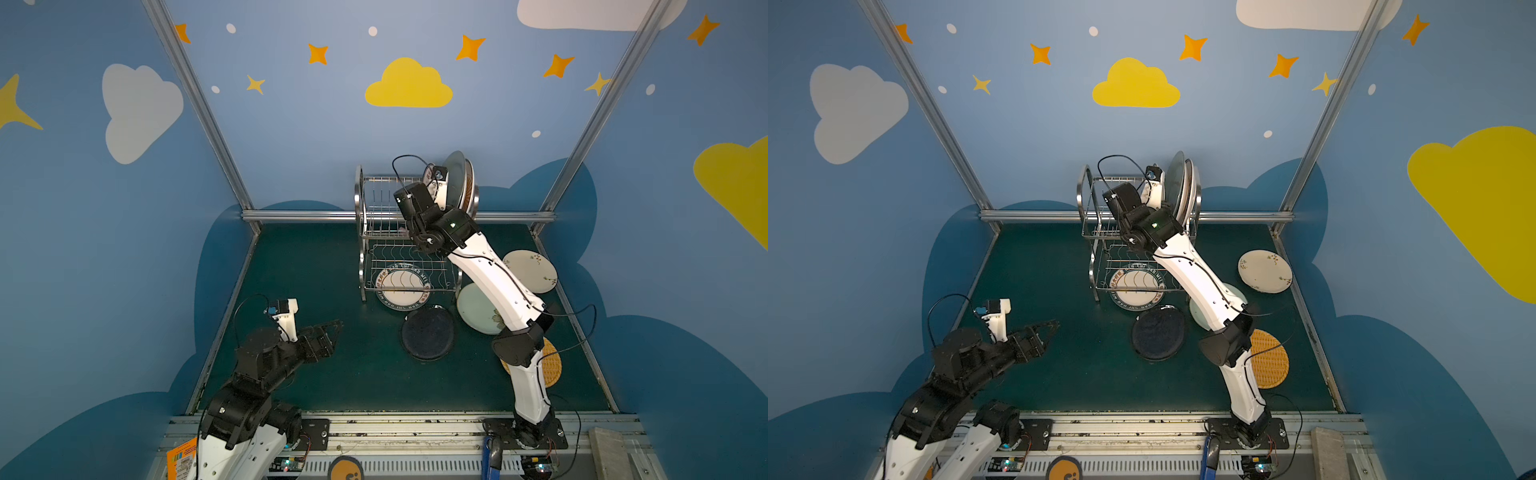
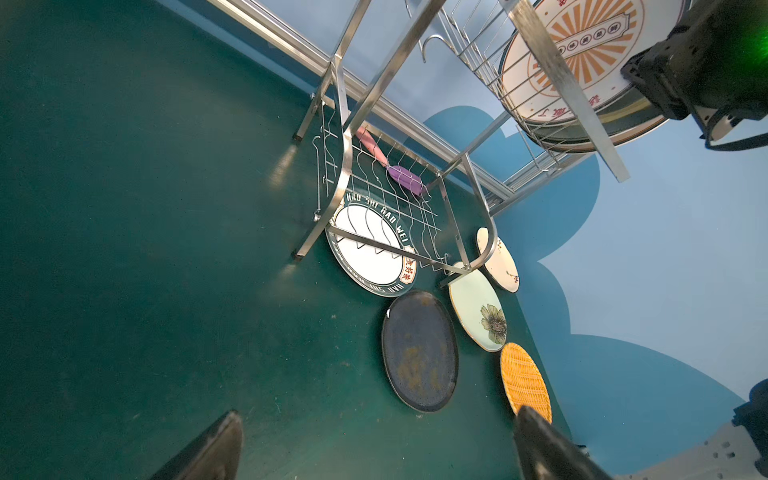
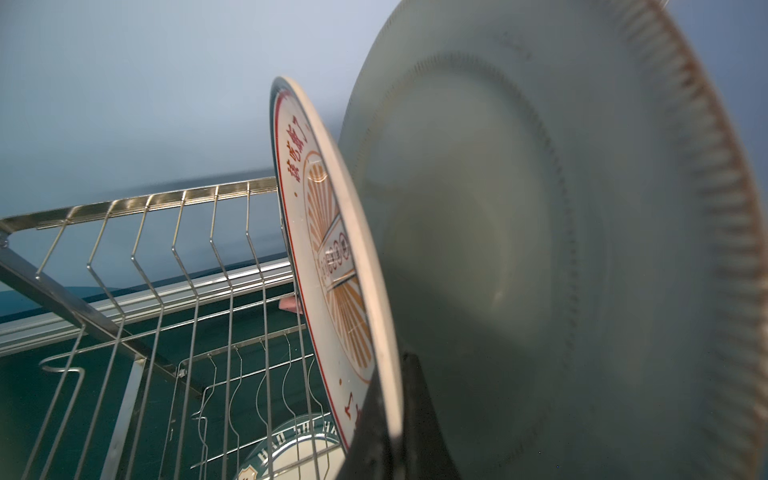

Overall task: Load the plates into the dish rack
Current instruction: 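Lower the sunburst plate into the top-tier slot beside the pale green plate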

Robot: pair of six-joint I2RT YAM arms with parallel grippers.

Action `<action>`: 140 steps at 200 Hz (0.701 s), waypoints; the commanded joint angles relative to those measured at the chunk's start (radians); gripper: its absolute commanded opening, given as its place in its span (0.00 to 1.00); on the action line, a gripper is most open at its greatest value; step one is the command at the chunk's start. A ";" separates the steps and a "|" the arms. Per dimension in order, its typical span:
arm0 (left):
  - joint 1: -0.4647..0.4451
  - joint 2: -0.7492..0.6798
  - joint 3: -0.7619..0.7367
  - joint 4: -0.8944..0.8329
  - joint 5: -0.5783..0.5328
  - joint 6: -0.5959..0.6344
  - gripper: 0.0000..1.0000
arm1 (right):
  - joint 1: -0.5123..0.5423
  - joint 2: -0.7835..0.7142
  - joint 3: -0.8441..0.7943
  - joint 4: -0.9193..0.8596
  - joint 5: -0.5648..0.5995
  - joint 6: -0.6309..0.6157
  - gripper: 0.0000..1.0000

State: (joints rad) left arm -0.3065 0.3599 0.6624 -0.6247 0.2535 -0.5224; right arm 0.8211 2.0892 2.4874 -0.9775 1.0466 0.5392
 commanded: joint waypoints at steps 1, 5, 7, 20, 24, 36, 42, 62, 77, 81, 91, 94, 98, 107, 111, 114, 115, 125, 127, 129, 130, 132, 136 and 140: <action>0.007 0.007 -0.003 0.021 0.014 0.019 1.00 | 0.018 0.021 0.027 -0.007 -0.022 0.004 0.05; 0.009 0.006 -0.003 0.022 0.015 0.019 1.00 | 0.019 0.021 0.027 -0.002 -0.022 -0.002 0.06; 0.010 0.006 -0.004 0.023 0.015 0.019 1.00 | 0.020 0.021 0.027 0.001 -0.021 -0.005 0.06; 0.010 0.008 -0.003 0.022 0.016 0.018 1.00 | 0.021 0.026 0.031 0.012 -0.017 -0.022 0.08; 0.011 0.008 -0.003 0.022 0.016 0.018 1.00 | 0.021 0.026 0.034 0.015 -0.017 -0.026 0.08; 0.011 0.006 -0.004 0.023 0.016 0.019 1.00 | 0.020 0.033 0.047 0.014 -0.018 -0.037 0.09; 0.010 0.006 -0.004 0.023 0.016 0.019 1.00 | 0.020 0.037 0.052 0.014 -0.018 -0.041 0.10; 0.012 0.005 -0.004 0.023 0.019 0.019 1.00 | 0.020 0.036 0.061 0.014 -0.023 -0.045 0.11; 0.014 0.005 -0.003 0.023 0.020 0.019 1.00 | 0.020 0.034 0.061 0.013 -0.023 -0.045 0.13; 0.014 0.005 -0.003 0.023 0.020 0.019 1.00 | 0.020 0.033 0.061 0.012 -0.021 -0.045 0.13; 0.015 0.005 -0.004 0.024 0.020 0.019 1.00 | 0.018 0.032 0.061 0.001 -0.022 -0.037 0.13; 0.015 0.007 -0.003 0.025 0.020 0.019 1.00 | 0.017 0.032 0.060 -0.004 -0.022 -0.032 0.13; 0.016 0.005 -0.004 0.024 0.021 0.019 1.00 | 0.018 0.032 0.060 -0.007 -0.024 -0.028 0.13; 0.015 0.005 -0.004 0.024 0.022 0.019 1.00 | 0.017 0.032 0.060 -0.017 -0.029 -0.020 0.13; 0.015 0.007 -0.004 0.025 0.023 0.019 1.00 | 0.018 0.032 0.059 -0.020 -0.031 -0.018 0.13; 0.017 0.005 -0.004 0.024 0.023 0.019 1.00 | 0.017 0.032 0.059 -0.022 -0.033 -0.016 0.14; 0.017 0.007 -0.004 0.024 0.023 0.018 1.00 | 0.017 0.032 0.059 -0.022 -0.034 -0.016 0.14; 0.018 0.006 -0.004 0.024 0.023 0.019 1.00 | 0.017 0.031 0.060 -0.030 -0.038 -0.012 0.14; 0.018 0.007 -0.004 0.024 0.022 0.019 1.00 | 0.017 0.031 0.059 -0.031 -0.039 -0.012 0.14; 0.017 0.006 -0.004 0.024 0.022 0.019 1.00 | 0.017 0.031 0.059 -0.031 -0.040 -0.012 0.14; 0.017 0.006 -0.003 0.024 0.023 0.019 1.00 | 0.017 0.030 0.059 -0.031 -0.041 -0.012 0.14; 0.017 0.006 -0.003 0.024 0.024 0.019 1.00 | 0.018 0.030 0.059 -0.033 -0.042 -0.012 0.14; 0.017 0.008 -0.003 0.024 0.025 0.019 1.00 | 0.017 0.028 0.058 -0.037 -0.043 -0.009 0.15; 0.018 0.009 -0.004 0.025 0.026 0.019 1.00 | 0.016 0.027 0.058 -0.039 -0.042 -0.006 0.15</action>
State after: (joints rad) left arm -0.2943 0.3637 0.6624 -0.6178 0.2657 -0.5190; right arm 0.8391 2.1124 2.5210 -0.9836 1.0191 0.5163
